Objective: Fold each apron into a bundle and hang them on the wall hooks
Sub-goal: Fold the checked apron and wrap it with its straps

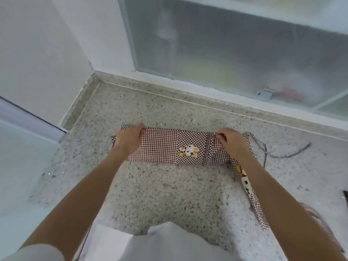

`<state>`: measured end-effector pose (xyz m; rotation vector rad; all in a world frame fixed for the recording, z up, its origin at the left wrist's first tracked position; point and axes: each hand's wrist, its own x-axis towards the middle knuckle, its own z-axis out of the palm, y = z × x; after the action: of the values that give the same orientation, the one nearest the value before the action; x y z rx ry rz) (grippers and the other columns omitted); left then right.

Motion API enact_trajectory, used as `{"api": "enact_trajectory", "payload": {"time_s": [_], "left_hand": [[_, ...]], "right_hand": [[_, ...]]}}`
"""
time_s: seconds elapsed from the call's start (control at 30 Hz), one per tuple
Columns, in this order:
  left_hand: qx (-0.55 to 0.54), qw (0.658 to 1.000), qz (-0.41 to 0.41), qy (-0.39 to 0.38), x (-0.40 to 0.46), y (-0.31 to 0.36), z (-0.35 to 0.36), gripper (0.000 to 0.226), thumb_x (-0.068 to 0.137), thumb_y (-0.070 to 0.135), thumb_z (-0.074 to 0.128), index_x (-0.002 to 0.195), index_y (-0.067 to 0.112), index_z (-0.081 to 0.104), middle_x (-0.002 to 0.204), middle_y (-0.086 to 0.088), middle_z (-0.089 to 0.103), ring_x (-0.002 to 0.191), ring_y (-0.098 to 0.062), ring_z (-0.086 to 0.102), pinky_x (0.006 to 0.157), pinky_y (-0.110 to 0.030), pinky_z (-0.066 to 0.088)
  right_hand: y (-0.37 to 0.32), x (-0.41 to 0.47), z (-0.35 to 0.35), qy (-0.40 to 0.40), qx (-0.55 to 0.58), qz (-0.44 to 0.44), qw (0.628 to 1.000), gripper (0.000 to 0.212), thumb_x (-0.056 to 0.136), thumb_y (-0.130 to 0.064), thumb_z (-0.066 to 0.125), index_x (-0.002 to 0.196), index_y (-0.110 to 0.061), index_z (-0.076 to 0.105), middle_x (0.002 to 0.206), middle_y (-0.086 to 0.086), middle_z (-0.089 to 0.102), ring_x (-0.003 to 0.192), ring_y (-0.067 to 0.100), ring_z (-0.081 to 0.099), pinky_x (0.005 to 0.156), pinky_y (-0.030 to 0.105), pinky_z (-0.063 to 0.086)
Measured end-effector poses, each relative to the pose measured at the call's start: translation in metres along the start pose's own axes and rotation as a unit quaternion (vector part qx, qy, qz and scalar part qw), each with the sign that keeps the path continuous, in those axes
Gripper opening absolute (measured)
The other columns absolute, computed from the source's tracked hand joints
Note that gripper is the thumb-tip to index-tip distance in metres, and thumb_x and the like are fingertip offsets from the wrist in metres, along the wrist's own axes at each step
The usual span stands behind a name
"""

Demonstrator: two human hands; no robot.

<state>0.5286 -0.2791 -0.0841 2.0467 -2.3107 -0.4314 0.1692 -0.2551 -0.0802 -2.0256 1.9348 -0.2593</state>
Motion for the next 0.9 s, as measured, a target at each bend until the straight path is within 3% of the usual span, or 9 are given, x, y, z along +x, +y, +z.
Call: {"api": "enact_trajectory", "payload": {"time_s": [0.1, 0.23, 0.53, 0.63, 0.77, 0.9], "left_hand": [[0.0, 0.999, -0.008, -0.043, 0.027, -0.006, 0.013, 0.029, 0.1, 0.029, 0.032, 0.119, 0.021, 0.052, 0.101, -0.01, 0.068, 0.09, -0.03, 0.063, 0.072, -0.036, 0.044], [-0.019, 0.999, 0.01, -0.048, 0.043, -0.015, 0.03, 0.025, 0.094, 0.024, 0.046, 0.113, 0.022, 0.063, 0.115, -0.001, 0.065, 0.105, -0.025, 0.059, 0.086, -0.036, 0.045], [-0.029, 0.999, 0.024, -0.03, 0.056, -0.026, 0.038, 0.021, 0.093, 0.03, 0.051, 0.109, 0.026, 0.064, 0.112, 0.005, 0.061, 0.105, -0.018, 0.055, 0.078, -0.034, 0.045], [-0.024, 0.999, 0.024, -0.036, 0.058, -0.024, 0.038, 0.02, 0.089, 0.023, 0.055, 0.107, 0.026, 0.063, 0.111, 0.004, 0.061, 0.105, -0.019, 0.054, 0.08, -0.035, 0.044], [-0.06, 0.996, 0.072, 0.012, 0.049, -0.004, 0.041, 0.028, 0.079, 0.008, 0.062, 0.105, 0.019, 0.064, 0.11, -0.002, 0.062, 0.106, -0.026, 0.052, 0.086, -0.041, 0.047], [-0.09, 0.979, 0.183, -0.017, 0.031, 0.052, 0.051, 0.027, 0.086, 0.019, 0.058, 0.113, 0.02, 0.06, 0.116, -0.001, 0.059, 0.112, -0.022, 0.05, 0.099, -0.036, 0.042]], "right_hand": [[0.005, 0.027, 0.011, -0.05, -0.023, 0.046, 0.997, 0.023, 0.096, -0.025, 0.049, 0.106, -0.013, 0.066, 0.106, 0.008, 0.061, 0.1, 0.026, 0.056, 0.085, 0.033, 0.044], [0.006, 0.043, 0.03, -0.1, -0.054, 0.087, 0.99, 0.024, 0.095, -0.028, 0.048, 0.106, -0.015, 0.064, 0.11, 0.006, 0.058, 0.1, 0.024, 0.056, 0.086, 0.035, 0.046], [-0.002, 0.046, 0.049, -0.058, -0.136, 0.105, 0.983, 0.025, 0.094, -0.027, 0.05, 0.108, -0.012, 0.064, 0.112, 0.007, 0.057, 0.104, 0.026, 0.053, 0.086, 0.036, 0.046], [-0.003, 0.046, 0.048, -0.058, -0.134, 0.103, 0.984, 0.022, 0.092, -0.026, 0.052, 0.107, -0.012, 0.061, 0.112, 0.008, 0.057, 0.104, 0.028, 0.052, 0.086, 0.037, 0.045], [-0.006, 0.027, 0.041, 0.006, -0.039, 0.09, 0.995, 0.026, 0.089, -0.022, 0.06, 0.111, -0.01, 0.059, 0.115, 0.012, 0.057, 0.108, 0.031, 0.05, 0.095, 0.041, 0.04], [-0.01, -0.033, 0.028, 0.123, 0.034, 0.127, 0.984, 0.029, 0.084, -0.021, 0.067, 0.11, -0.008, 0.059, 0.111, 0.013, 0.058, 0.104, 0.031, 0.051, 0.09, 0.044, 0.044]]}}
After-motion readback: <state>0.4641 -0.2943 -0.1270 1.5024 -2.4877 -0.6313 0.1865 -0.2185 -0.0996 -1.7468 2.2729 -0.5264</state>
